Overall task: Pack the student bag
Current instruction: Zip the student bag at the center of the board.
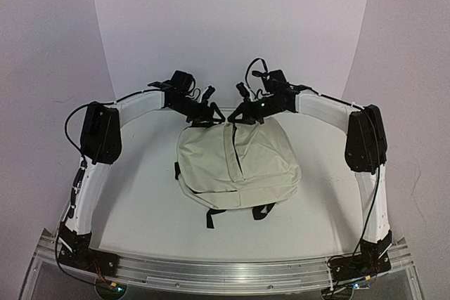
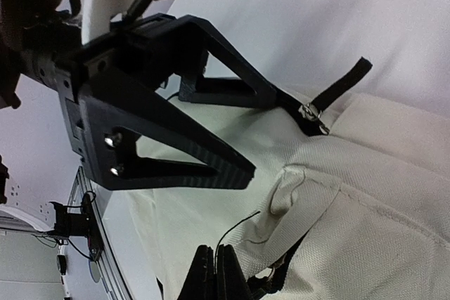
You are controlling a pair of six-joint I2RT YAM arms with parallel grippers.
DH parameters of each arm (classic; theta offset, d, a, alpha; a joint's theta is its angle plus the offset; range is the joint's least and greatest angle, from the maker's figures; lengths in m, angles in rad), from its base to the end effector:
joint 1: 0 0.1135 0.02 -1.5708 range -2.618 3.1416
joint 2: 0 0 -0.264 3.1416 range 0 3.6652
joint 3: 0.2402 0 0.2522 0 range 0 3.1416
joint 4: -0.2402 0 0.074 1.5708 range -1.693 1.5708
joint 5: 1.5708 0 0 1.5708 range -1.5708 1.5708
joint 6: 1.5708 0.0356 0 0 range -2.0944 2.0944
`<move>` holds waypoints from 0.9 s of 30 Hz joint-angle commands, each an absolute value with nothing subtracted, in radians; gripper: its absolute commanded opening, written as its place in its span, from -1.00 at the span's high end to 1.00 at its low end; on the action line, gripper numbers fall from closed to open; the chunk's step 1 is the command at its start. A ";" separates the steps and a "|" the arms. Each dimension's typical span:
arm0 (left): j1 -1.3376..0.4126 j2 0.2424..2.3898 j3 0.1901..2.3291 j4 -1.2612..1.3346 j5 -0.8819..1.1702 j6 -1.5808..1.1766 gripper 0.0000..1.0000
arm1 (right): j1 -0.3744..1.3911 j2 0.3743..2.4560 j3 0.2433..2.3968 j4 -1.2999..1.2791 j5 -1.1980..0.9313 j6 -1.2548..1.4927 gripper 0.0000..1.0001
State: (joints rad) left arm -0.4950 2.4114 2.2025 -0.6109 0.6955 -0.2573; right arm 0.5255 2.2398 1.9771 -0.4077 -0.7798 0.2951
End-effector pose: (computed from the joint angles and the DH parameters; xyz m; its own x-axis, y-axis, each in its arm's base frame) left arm 0.4625 -0.2756 0.2234 -0.8128 0.2168 -0.5407 0.5611 0.5408 -0.6266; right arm 0.4318 0.2793 0.2532 -0.7566 -0.1997 -0.6226 -0.6410 0.4147 0.6459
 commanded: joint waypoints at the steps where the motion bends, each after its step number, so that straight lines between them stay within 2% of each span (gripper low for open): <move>1: -0.510 2.449 2.299 -0.616 0.774 -0.242 -0.47 | 0.539 2.236 2.064 -0.396 -0.776 0.310 1.00; 4: -0.521 2.467 2.313 -0.602 0.796 -0.248 -0.41 | 0.539 2.246 2.082 -0.395 -0.769 0.313 1.00; 9: -0.528 2.488 2.316 -0.579 0.840 -0.273 -0.14 | 0.541 2.247 2.087 -0.396 -0.767 0.309 1.00; 12: -0.532 2.481 2.288 -0.559 0.869 -0.275 0.11 | 0.541 2.243 2.083 -0.397 -0.766 0.304 1.00; 16: -0.532 2.452 2.236 -0.511 0.884 -0.289 0.57 | 0.541 2.243 2.077 -0.397 -0.770 0.304 1.00; 21: -0.527 2.414 2.185 -0.481 0.859 -0.304 0.99 | 0.541 2.228 2.037 -0.397 -0.770 0.290 1.00; 27: -0.486 2.345 2.047 -0.364 0.780 -0.393 1.00 | 0.550 2.182 1.953 -0.397 -0.795 0.280 1.00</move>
State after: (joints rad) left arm -0.5110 2.4419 2.1206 -0.4374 0.8224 -0.3226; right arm 0.5313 2.2421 2.0037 -0.4200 -0.7584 0.2980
